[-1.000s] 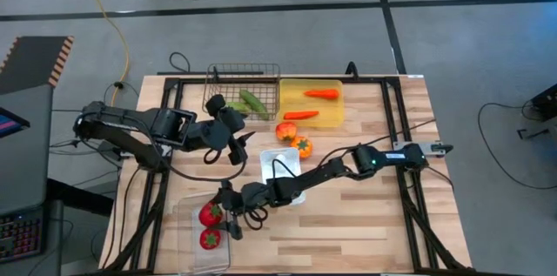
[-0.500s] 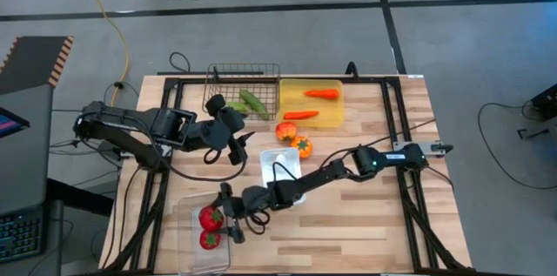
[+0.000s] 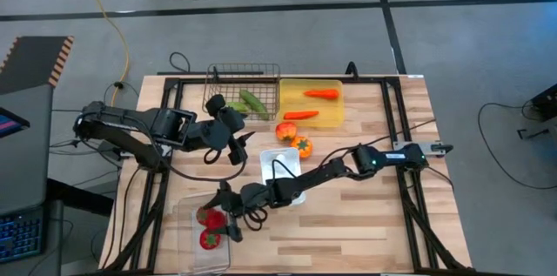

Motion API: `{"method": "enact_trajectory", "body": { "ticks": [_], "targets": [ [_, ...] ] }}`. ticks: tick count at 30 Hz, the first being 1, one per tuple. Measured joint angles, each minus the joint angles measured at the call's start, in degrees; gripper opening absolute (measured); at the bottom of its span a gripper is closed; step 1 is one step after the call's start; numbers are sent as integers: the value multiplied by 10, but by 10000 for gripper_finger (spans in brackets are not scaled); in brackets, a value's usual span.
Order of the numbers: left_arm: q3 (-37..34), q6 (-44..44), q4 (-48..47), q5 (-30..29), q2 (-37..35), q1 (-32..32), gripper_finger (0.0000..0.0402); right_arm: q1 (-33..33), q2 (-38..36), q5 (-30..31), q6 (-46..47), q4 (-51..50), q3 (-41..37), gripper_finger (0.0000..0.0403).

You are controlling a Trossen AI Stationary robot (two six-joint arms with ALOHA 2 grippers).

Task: Sort produce into baskets
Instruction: Put the top orange tomato into the transparent bin

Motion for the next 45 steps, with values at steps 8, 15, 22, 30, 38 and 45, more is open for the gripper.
{"method": "enact_trajectory", "body": {
  "ticks": [8,15,22,30,38,45],
  "targets": [
    [0,0,0,0,0,0,226,-6,-25,-2,-68,-179,41,384],
    [0,14,-2,-1,0,0,226,-32,-144,0,-162,-452,39,388],
    [0,16,-8,2,-6,4,226,-37,-236,2,-258,-689,38,388],
    [0,-21,-19,3,-18,32,226,-35,-271,0,-272,-893,37,389],
    [0,-92,-49,33,-18,59,226,-45,-387,9,-223,-876,-143,389],
    [-30,-161,8,22,-18,78,226,-65,-567,70,-152,-746,-364,389]
  ]
}}
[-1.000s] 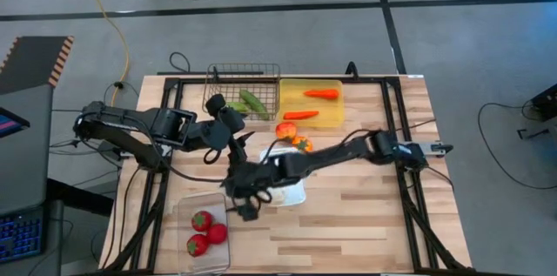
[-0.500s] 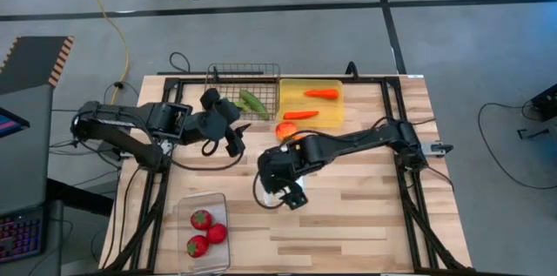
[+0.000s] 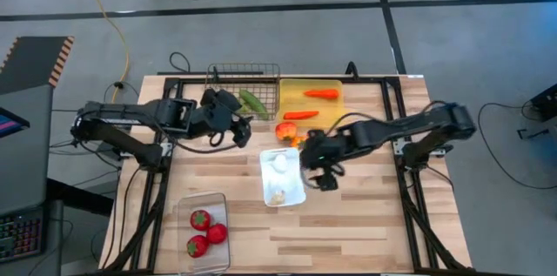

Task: Sort produce into baskets
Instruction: Put the top orange tomato into the transparent bin

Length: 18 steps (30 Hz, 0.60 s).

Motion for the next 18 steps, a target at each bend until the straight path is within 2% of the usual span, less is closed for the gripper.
{"method": "enact_trajectory", "body": {
  "ticks": [3,9,15,18],
  "targets": [
    [-21,-8,38,-7,1,1,226,-11,-64,10,18,21,-62,389],
    [-83,-38,189,-21,1,1,226,-28,-147,12,37,28,-147,389],
    [-136,-61,307,-25,0,5,226,-32,-187,12,37,26,-202,389],
    [-153,-82,327,-21,0,11,226,-32,-195,12,37,21,-214,389]
  ]
}}
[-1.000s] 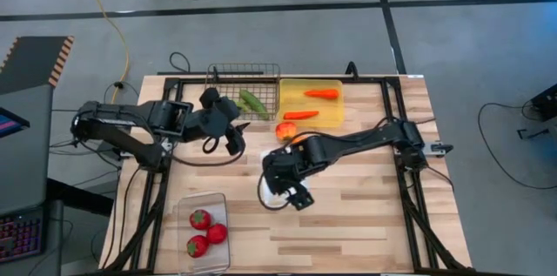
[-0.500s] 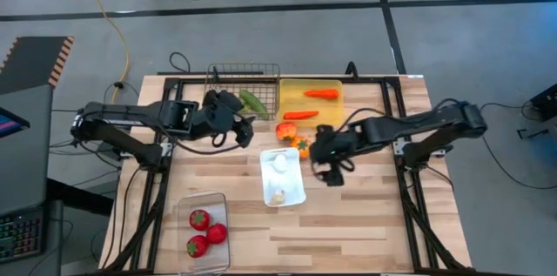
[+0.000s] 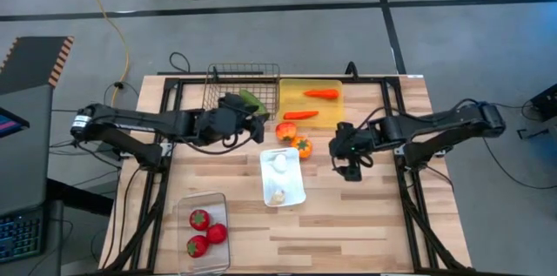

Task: Sort produce into baskets
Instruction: Put the top orange tomato into the transparent bin

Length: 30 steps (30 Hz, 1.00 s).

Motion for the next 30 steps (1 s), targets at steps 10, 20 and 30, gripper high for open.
{"method": "enact_trajectory", "body": {
  "ticks": [10,20,30],
  "targets": [
    [-43,-62,5,3,0,6,261,0,1,29,-10,6,-30,389],
    [-75,-106,15,15,0,6,343,0,1,46,-26,45,-30,389],
    [-141,-195,63,10,0,5,362,0,1,43,-26,49,-30,388]
  ]
}}
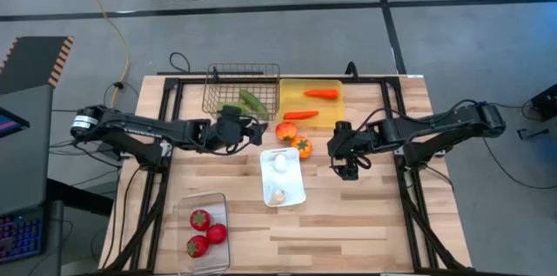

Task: Sort produce into baskets
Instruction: Put the top orange tomato into the transparent bin

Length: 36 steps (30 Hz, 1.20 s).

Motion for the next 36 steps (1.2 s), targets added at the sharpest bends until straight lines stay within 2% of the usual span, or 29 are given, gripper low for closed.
{"method": "enact_trajectory", "body": {
  "ticks": [5,10,14,17,27,36],
  "targets": [
    [-37,-23,59,1,0,0,362,0,0,4,-2,0,0,388],
    [-52,-58,81,-6,4,0,362,-3,0,35,-24,3,0,388],
    [-52,-64,124,3,45,0,362,-14,0,41,-26,13,0,388],
    [-33,-66,156,32,97,6,362,-24,0,41,-26,20,1,388],
    [84,-90,135,119,270,44,362,-34,0,41,-26,21,1,388],
    [169,-107,56,157,338,71,362,-33,0,41,-25,19,1,388]
  ]
}}
